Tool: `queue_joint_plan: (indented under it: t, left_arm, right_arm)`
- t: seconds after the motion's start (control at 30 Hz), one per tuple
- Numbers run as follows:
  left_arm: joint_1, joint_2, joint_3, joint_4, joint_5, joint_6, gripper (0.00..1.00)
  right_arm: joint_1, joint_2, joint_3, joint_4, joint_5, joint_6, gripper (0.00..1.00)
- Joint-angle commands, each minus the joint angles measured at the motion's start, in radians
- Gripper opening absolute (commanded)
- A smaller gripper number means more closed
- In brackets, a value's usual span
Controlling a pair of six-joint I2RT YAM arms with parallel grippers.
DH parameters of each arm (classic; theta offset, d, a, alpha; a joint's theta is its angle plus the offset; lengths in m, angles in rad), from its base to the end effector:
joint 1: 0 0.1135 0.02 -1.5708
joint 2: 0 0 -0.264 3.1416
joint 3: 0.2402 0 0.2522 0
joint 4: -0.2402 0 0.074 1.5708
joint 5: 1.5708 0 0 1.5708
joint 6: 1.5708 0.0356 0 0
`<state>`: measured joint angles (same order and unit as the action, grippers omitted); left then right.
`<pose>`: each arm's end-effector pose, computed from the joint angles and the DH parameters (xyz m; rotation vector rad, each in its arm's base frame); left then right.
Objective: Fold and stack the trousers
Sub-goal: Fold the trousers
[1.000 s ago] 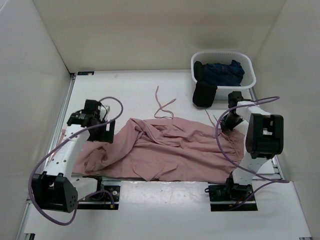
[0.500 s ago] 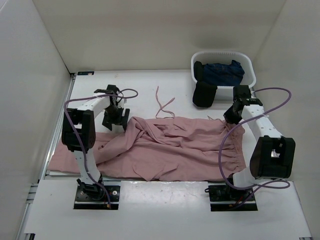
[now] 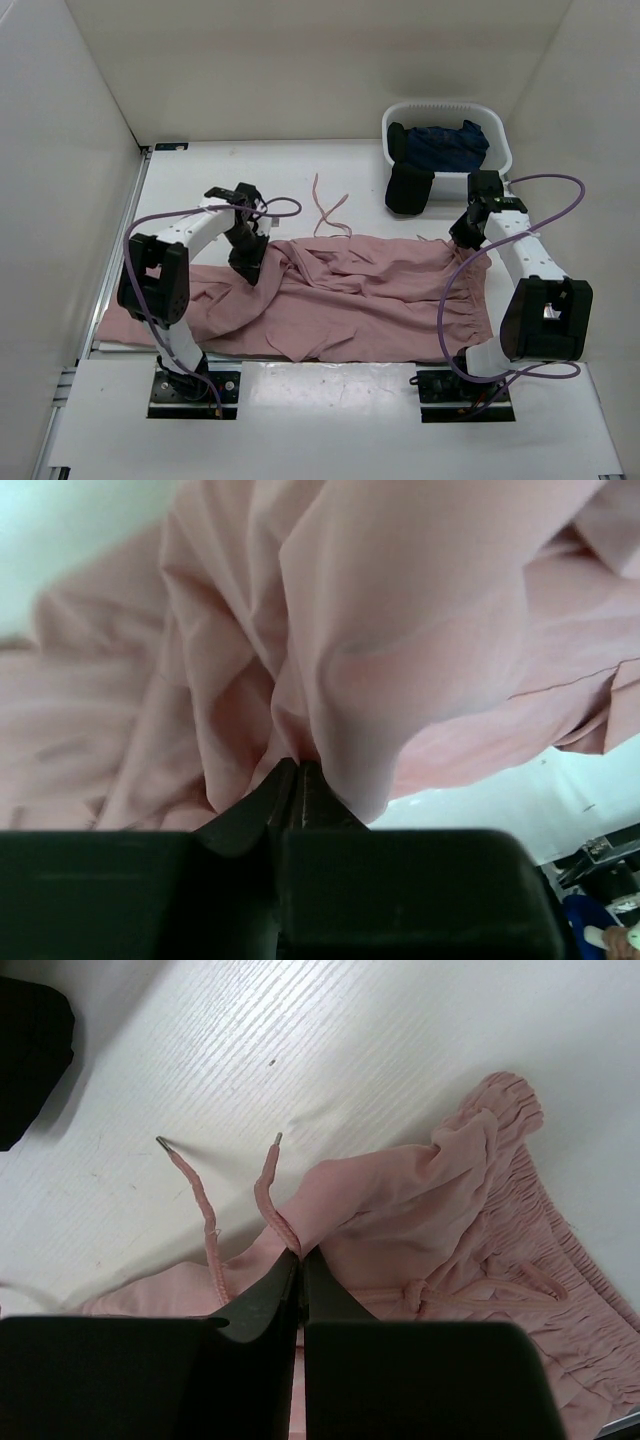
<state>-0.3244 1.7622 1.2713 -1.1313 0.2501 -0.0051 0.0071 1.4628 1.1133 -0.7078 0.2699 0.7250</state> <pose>0.2900 -0.1068 0.2018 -0.4718 -2.9917 0.3628 0.2955 -0.0074 0.2541 0.9878 2.3720 -0.0843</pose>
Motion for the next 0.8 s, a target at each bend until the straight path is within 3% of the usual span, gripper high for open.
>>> queue_joint_plan:
  t: [0.0,0.17,0.23,0.3,0.4,0.53,0.6,0.73,0.77]
  left_arm:
    - [-0.018,-0.070,-0.068,-0.004,-0.032,0.005,0.14]
    - [-0.030,-0.070,-0.102,0.062,-0.188,0.005,0.14]
    - [-0.030,-0.070,-0.018,0.088,-0.380,0.005,0.14]
    - [-0.030,-0.046,0.083,0.111,-0.583,0.005,0.14]
    - [-0.018,0.017,0.419,0.111,-0.786,0.005,0.14]
    - [-0.030,0.059,0.618,0.134,-0.952,0.005,0.14]
    - [-0.030,0.036,0.591,0.145,-0.962,0.005,0.14]
    - [-0.030,-0.114,0.259,0.180,-0.892,0.005,0.14]
    - [-0.030,-0.141,0.105,0.180,-0.870,0.005,0.14]
  right_arm:
    - [0.001,-0.019,0.006,-0.012,0.028,-0.016,0.00]
    - [0.001,-0.009,-0.003,-0.002,0.037,-0.016,0.00]
    - [0.001,-0.009,0.008,-0.002,0.037,-0.016,0.00]
    - [0.001,0.011,0.043,-0.002,0.026,-0.016,0.00]
    - [0.001,0.022,0.074,-0.002,0.017,-0.007,0.00]
    - [0.001,0.022,0.086,-0.012,0.008,-0.007,0.00]
    - [0.001,0.022,0.070,-0.012,0.008,0.002,0.00]
    - [0.001,0.001,0.016,-0.001,0.008,0.002,0.00]
    - [0.001,-0.010,0.002,-0.001,-0.001,0.002,0.00]
